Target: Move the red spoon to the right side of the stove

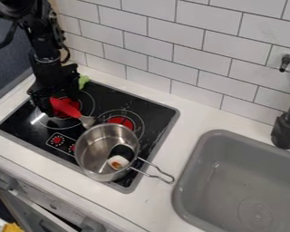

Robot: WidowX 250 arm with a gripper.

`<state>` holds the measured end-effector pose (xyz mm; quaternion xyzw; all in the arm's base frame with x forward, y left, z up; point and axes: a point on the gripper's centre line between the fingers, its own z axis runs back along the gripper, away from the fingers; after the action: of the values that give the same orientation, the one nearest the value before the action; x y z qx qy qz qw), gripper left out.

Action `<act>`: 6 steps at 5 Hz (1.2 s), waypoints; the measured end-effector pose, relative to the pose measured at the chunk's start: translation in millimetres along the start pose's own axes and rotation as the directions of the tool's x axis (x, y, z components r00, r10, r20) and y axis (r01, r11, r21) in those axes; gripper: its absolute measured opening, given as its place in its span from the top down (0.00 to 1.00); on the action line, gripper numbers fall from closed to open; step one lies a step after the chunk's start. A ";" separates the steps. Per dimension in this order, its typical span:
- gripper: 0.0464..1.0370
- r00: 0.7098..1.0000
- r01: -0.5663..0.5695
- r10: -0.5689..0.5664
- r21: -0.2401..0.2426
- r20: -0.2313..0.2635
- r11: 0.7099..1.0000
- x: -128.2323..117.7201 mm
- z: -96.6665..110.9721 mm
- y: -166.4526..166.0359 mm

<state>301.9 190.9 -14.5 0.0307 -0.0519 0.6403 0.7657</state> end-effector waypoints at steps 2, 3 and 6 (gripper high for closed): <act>0.04 0.999 -0.020 0.020 0.029 -0.028 0.999 -8.8 -10.4 7.3; 0.04 0.999 -0.022 0.023 0.023 -0.044 1.000 -18.3 -6.2 14.1; 0.04 0.998 0.046 -0.045 0.023 -0.042 0.999 -47.1 -7.3 -0.5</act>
<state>294.5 145.6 -27.4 0.0280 -0.0274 0.6238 0.7806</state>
